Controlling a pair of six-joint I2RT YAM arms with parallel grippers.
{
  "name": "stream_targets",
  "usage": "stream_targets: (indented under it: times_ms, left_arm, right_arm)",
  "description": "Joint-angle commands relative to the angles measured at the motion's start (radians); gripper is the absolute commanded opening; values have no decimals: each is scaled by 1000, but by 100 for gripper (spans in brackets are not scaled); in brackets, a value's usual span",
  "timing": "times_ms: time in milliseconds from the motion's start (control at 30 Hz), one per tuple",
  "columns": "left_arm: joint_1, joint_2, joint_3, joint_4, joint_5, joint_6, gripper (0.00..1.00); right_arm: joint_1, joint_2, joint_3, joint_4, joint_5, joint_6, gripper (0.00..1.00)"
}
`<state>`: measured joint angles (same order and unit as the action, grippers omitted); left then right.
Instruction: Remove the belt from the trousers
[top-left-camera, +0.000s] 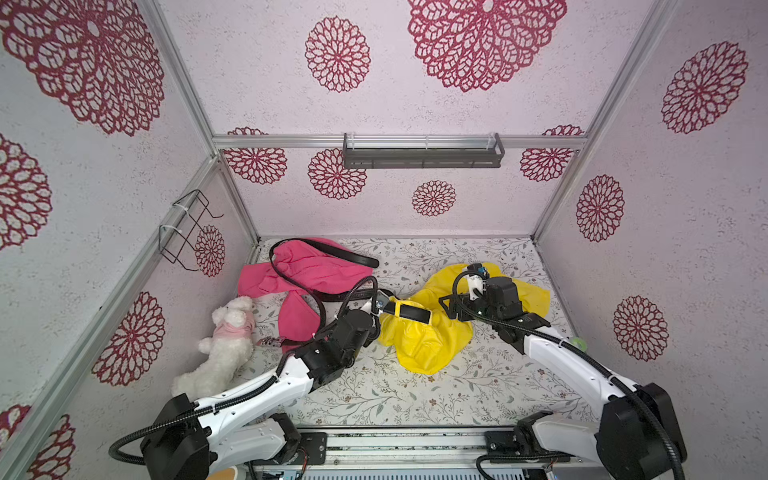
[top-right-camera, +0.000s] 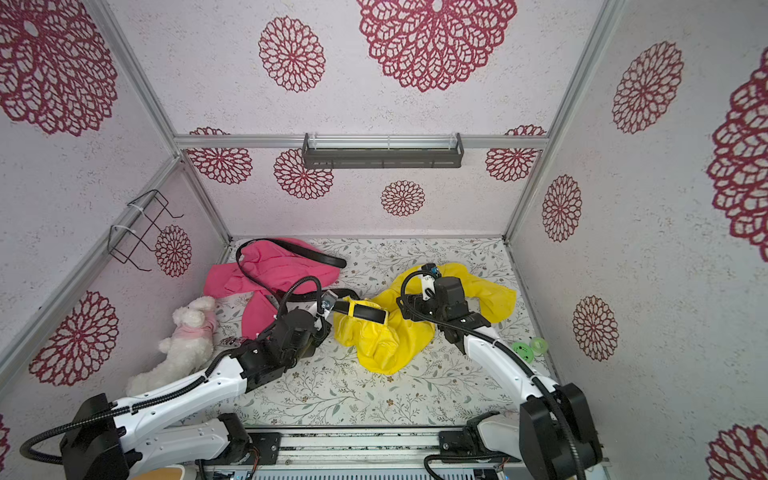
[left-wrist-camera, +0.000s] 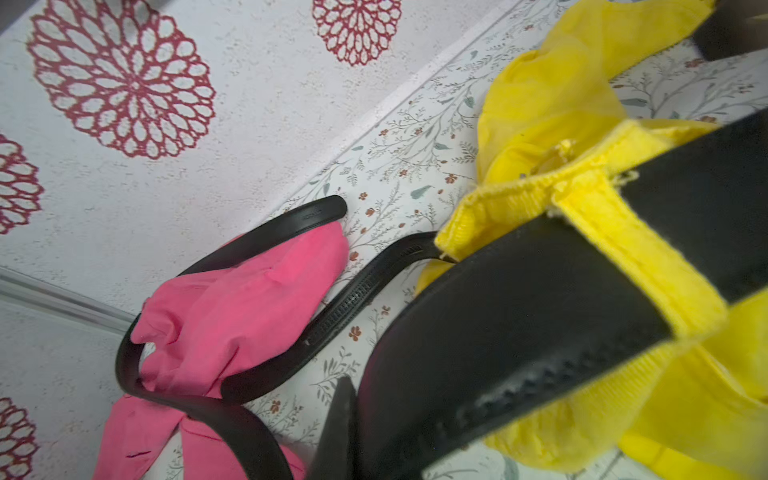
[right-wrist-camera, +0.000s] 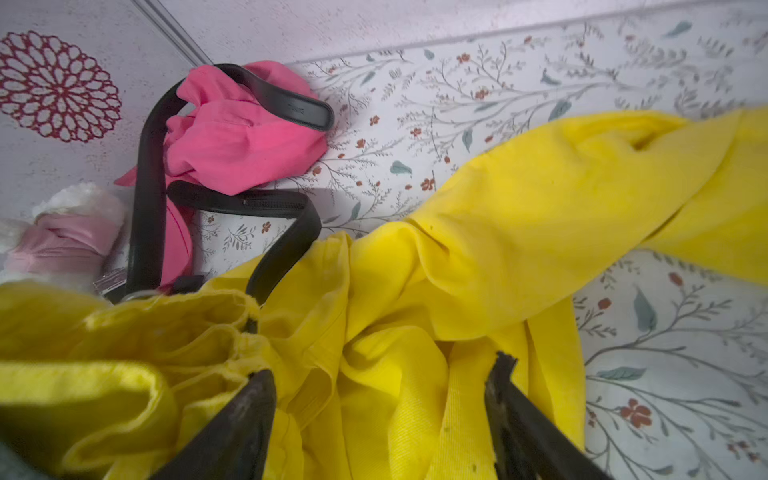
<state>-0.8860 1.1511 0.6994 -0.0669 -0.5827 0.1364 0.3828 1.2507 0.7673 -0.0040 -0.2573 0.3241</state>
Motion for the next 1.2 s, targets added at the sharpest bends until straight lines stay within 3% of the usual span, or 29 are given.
stream_targets:
  times_ms: [0, 200, 333, 500, 733, 967, 1167]
  left_arm:
    - [-60, 50, -26, -24, -94, -58, 0]
    - [-136, 77, -37, -36, -160, -27, 0]
    - [-175, 39, -50, -74, -180, -15, 0]
    - [-197, 39, -72, -108, -219, -44, 0]
    - [-197, 84, -104, -83, -274, -61, 0]
    - [-212, 137, -100, -93, -288, -92, 0]
    - [-217, 118, -104, -93, -306, -89, 0]
  right_arm:
    - [6, -2, 45, 112, -113, 45, 80]
    - [35, 167, 315, -280, -179, -218, 85]
    - [70, 208, 320, -460, -172, -353, 84]
    - [203, 236, 229, -488, -122, -296, 80]
    - [416, 243, 42, -331, -66, -82, 79]
    - [346, 127, 44, -281, 51, -16, 86]
    - [323, 228, 140, -298, 11, -71, 84]
